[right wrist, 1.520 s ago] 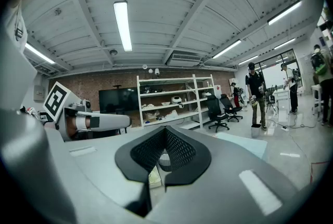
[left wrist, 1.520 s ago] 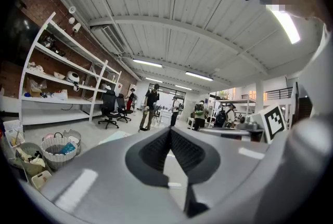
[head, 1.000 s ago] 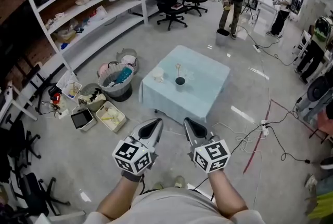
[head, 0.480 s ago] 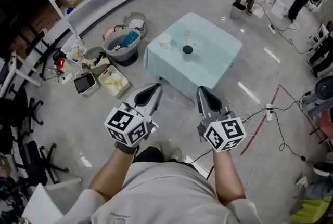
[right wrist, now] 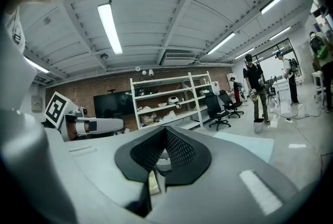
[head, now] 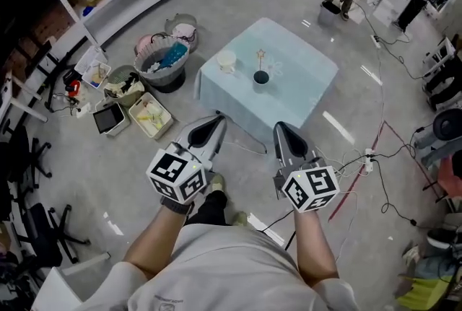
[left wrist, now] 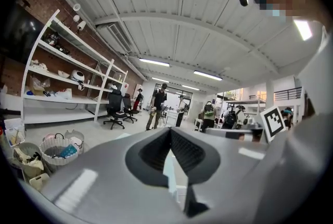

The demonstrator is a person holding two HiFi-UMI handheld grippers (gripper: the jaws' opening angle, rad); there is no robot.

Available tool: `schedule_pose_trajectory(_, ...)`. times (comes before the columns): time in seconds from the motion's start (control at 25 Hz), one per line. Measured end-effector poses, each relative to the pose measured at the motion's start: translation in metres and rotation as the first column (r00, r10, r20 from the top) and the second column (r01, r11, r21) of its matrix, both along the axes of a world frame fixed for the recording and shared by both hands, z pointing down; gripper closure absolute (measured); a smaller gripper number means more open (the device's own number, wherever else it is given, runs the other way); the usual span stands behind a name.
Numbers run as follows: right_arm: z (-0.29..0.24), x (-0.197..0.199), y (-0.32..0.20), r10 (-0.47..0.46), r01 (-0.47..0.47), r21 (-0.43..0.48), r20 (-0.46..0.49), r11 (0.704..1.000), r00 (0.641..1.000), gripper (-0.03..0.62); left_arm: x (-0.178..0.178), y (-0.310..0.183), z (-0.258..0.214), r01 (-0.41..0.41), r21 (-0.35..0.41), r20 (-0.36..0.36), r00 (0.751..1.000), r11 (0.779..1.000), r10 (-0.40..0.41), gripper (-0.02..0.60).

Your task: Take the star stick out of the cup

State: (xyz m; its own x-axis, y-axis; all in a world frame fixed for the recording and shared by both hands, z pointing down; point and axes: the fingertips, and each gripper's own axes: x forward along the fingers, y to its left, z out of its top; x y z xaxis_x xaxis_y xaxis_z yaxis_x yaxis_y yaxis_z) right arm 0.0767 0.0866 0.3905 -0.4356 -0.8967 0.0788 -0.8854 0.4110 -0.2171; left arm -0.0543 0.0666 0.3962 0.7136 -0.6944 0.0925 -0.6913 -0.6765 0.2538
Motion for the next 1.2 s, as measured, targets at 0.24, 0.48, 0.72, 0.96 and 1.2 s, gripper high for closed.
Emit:
schedule_pose_trajectory(0.24,0.004,-0.008,-0.071,0.045,-0.045,-0.004,-0.02,0.999,0.999,0.583,-0.003,-0.077,0.003,-0.049,0.007,-0.007,0.999,0.999,0.05,0.575)
schedule_pose_trajectory(0.48,0.008,-0.007,-0.132,0.1,-0.1,-0.013,-0.035,0.995,0.994,0.583,0.002,-0.146,0.003,-0.105,0.019,-0.004,0.994,0.994,0.106,0.575)
schedule_pose_trajectory(0.72,0.019,0.0,-0.179,0.154,-0.156,-0.033,-0.052,0.987,0.987,0.583,0.018,-0.193,0.01,-0.17,0.03,0.015,0.985,0.985,0.169,0.575)
schedule_pose_trajectory(0.96,0.051,0.013,-0.22,0.129,-0.135,-0.105,-0.061,0.985,0.99,0.58,0.049,-0.227,0.037,-0.201,-0.009,0.021,0.979,0.98,0.201,0.575)
schedule_pose_trajectory(1.2,0.099,0.033,-0.268,0.083,-0.096,-0.178,-0.084,0.979,0.993,0.58,0.076,-0.265,0.07,-0.178,-0.058,0.034,0.983,0.982,0.18,0.575)
